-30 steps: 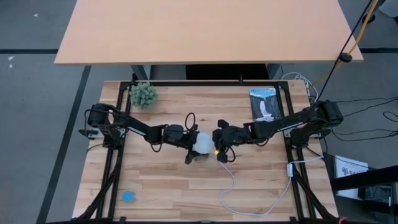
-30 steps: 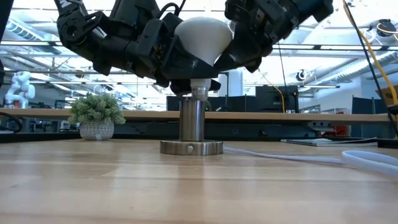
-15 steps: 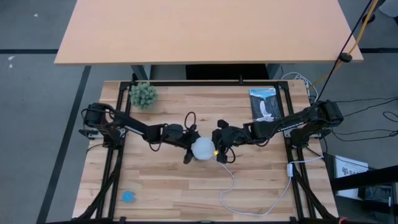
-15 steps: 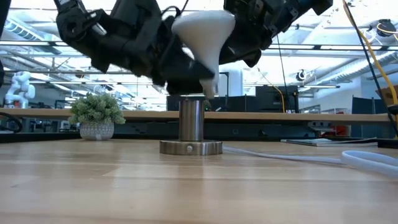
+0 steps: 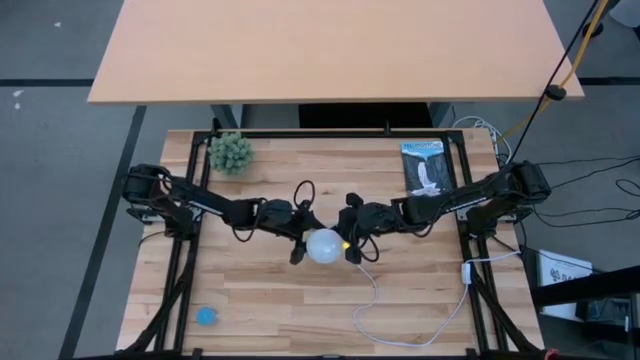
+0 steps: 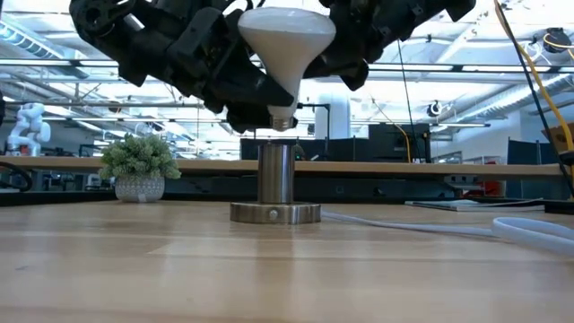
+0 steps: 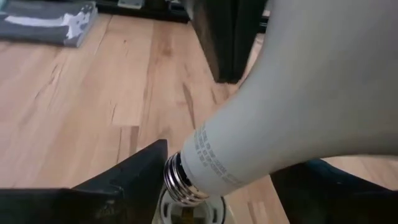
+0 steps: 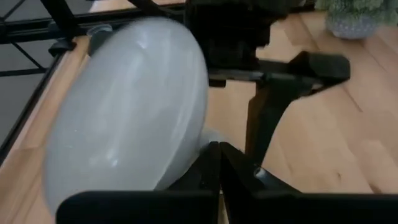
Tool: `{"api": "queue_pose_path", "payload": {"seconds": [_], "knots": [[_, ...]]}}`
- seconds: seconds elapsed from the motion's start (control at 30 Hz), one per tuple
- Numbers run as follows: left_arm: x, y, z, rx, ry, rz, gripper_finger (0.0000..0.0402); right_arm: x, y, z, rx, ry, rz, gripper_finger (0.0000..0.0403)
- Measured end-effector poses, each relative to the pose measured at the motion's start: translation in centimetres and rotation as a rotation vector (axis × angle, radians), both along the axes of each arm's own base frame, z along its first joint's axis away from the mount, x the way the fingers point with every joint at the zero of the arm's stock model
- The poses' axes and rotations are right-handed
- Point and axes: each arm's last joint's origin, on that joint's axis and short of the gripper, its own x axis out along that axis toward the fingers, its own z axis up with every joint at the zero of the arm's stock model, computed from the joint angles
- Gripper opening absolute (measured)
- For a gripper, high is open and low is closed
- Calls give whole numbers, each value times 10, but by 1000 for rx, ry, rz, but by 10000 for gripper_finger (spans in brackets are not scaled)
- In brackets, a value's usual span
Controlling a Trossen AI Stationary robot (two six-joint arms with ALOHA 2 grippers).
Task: Screw lightbulb
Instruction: Insert the white light bulb into the gold lamp
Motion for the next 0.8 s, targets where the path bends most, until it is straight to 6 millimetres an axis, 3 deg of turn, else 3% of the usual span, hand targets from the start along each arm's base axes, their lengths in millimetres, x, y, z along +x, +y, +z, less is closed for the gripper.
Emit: {"api": "queue_pose_path", "payload": {"seconds": [0.33,0.8], "knots": [[-4,-9,-8,-91,100,9,273,11,3,-27,73,71,-45,0],[-4,-2,-11,-218,118,58,273,13,2,-23,96,28,-64,0]]}}
